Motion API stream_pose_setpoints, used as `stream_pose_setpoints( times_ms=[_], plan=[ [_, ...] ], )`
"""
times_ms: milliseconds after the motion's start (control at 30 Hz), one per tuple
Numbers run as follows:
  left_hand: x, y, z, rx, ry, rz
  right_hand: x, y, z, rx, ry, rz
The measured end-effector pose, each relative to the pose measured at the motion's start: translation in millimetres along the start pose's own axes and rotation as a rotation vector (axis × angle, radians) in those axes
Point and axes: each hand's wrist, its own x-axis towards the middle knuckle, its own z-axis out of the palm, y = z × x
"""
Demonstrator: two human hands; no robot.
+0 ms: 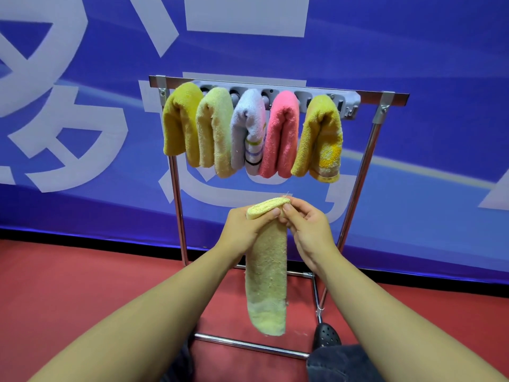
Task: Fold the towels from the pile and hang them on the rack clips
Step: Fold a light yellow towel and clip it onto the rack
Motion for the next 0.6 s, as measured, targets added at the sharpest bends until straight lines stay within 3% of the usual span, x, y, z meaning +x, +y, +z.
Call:
stream_pose_setpoints(
  times_ms=[133,267,400,600],
  plan=[
    [5.1,3.5,-4.9,0.083,-0.001,0.041,0.9,-2.5,-1.8,-0.084,-0.005,-0.039],
    [8.3,14.5,-7.3,0.095,-0.028,0.067,-0.2,-8.0,-5.9,-0.067,-0.15,0.011],
    [7.6,26.3,-8.6,0.129,-0.112,0.053,1.6,-12.9,0.8,-0.329,-0.291,0.069],
    [7.1,45.8,-6.7,0.109,-0.12,0.076,7.9,-16.4,10.9,-0.359,-0.193,0.076]
  ],
)
